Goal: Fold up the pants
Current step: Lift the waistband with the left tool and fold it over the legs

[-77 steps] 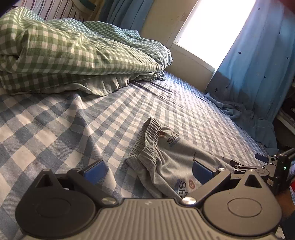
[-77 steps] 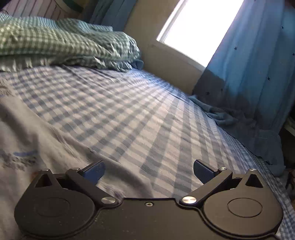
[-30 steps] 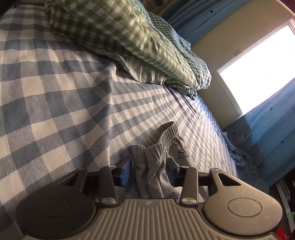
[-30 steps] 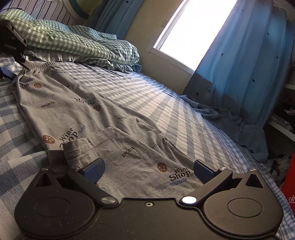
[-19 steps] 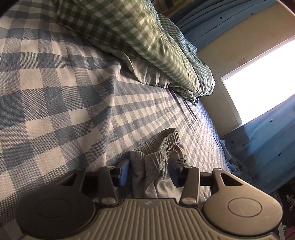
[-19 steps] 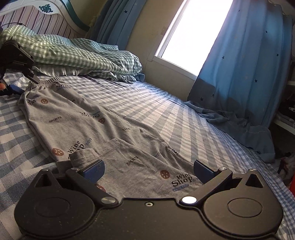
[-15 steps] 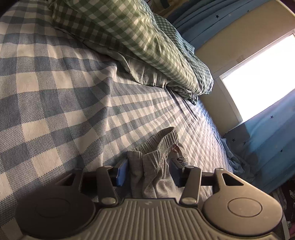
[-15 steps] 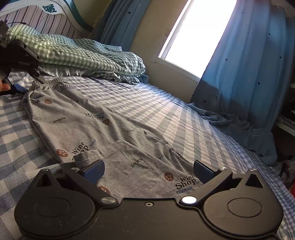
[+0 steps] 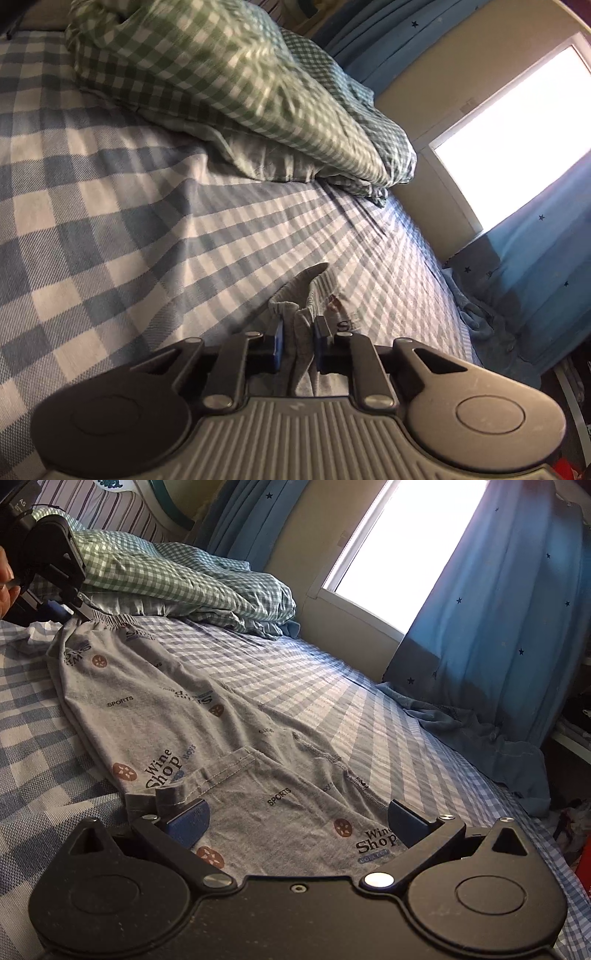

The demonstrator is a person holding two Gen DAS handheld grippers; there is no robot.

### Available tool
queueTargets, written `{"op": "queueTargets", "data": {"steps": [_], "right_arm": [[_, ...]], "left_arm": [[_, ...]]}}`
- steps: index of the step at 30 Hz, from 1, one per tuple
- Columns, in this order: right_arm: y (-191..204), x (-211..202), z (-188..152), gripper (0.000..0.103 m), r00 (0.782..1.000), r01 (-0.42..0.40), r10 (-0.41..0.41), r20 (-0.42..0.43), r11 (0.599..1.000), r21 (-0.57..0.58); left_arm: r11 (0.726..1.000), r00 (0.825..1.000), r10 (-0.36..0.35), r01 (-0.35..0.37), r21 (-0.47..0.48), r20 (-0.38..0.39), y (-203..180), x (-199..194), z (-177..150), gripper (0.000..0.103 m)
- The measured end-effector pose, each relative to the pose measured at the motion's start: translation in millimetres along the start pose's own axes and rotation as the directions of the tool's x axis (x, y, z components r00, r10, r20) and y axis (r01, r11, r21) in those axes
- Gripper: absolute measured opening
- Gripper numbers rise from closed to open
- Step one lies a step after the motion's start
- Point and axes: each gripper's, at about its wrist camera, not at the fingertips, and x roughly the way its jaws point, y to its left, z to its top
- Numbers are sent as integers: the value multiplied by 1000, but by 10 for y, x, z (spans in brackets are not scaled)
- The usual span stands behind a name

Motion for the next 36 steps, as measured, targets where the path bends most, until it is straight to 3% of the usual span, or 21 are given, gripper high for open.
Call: {"op": "queueTargets", "data": {"steps": [5,9,15,20,26,30,33,36], "right_arm": [[-123,-114,-11,102,999,-11,9,34,998,58],[-281,-255,-55,102,999,-2,-3,50,996,89],[-634,-415,-265,102,996,90,-90,1,992,93],[-1034,-615,-582,102,985,174,-171,-35,975,139],[-1479,-860,-1027,102,955,291,-277,-104,943,159],[-1727,-1037,-1350,102,926,368,-342,-162,914,174],[-1870,-1136,-1563,102,910,399,-360,-205,895,200],[-1960,-1207,-1743,102,899,418,-369,-236,883,213]], "left_arm": [[990,999,-37,34,139,22,-459,-134,48,16],[959,995,-101,89,270,28,-966,-259,-22,16],[854,971,-239,226,469,-34,-1859,-469,-398,16],[709,928,-351,350,613,-125,-2472,-663,-961,16],[552,874,-388,475,686,-293,-2957,-736,-1823,15],[421,845,-355,526,739,-399,-3113,-681,-2524,16],[314,828,-283,557,769,-484,-3111,-597,-3063,16],[162,844,-193,531,832,-501,-3025,-613,-3602,16]]}}
